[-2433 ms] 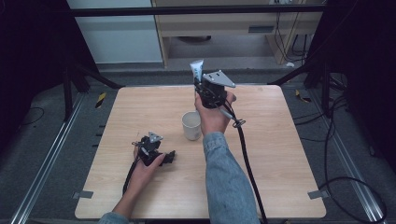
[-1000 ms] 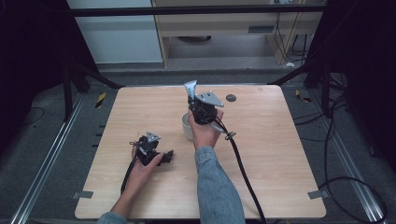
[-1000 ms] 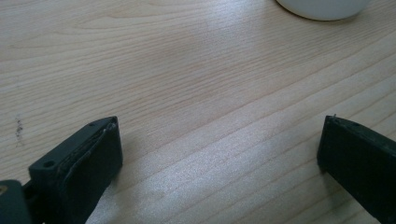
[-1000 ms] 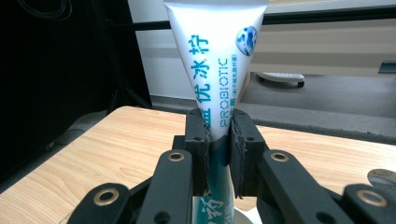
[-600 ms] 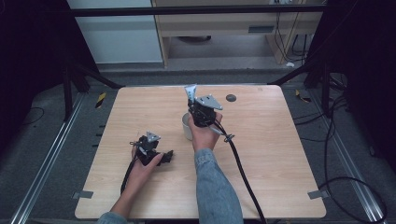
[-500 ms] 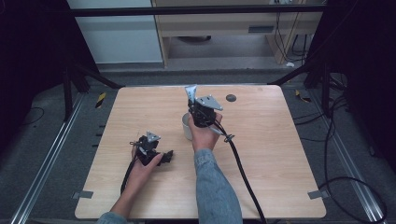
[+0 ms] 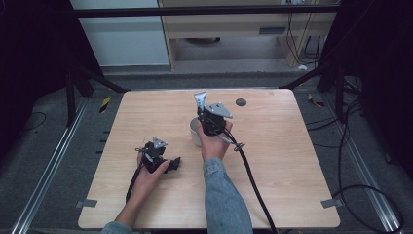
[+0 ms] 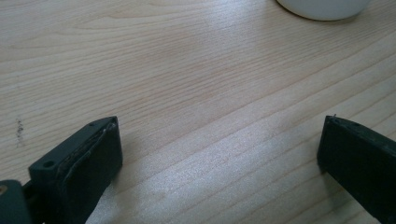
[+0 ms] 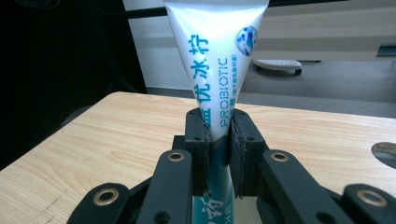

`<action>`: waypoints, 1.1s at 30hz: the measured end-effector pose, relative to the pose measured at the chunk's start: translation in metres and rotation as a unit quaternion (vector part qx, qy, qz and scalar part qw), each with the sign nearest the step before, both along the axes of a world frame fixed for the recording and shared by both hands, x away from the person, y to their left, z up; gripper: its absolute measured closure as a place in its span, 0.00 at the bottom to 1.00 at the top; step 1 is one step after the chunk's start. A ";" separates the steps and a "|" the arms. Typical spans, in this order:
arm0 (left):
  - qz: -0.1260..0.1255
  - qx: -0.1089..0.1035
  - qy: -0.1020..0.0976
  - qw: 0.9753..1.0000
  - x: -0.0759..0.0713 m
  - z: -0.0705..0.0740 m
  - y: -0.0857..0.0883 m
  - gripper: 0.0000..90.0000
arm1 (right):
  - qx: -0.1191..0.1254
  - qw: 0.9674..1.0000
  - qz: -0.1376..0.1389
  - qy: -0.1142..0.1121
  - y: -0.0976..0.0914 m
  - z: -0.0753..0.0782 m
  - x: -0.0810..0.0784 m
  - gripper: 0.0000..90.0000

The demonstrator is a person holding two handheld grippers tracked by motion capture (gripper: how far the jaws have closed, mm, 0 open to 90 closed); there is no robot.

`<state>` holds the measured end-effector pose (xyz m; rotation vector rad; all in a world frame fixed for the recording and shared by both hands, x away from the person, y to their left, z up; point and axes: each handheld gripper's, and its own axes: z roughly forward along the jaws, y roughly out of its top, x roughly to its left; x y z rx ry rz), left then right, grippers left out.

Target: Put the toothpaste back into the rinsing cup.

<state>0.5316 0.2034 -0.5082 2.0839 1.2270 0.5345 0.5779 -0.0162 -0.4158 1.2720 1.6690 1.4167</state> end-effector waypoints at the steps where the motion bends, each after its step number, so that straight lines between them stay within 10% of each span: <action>1: 0.002 0.001 0.000 1.000 0.000 0.000 0.000 0.00 | 0.000 1.000 0.000 0.000 0.000 0.000 0.000 0.88; 33: 0.006 0.000 0.000 1.000 0.002 0.000 -0.001 0.00 | 0.006 1.000 -0.001 0.022 0.008 -0.019 0.002 0.88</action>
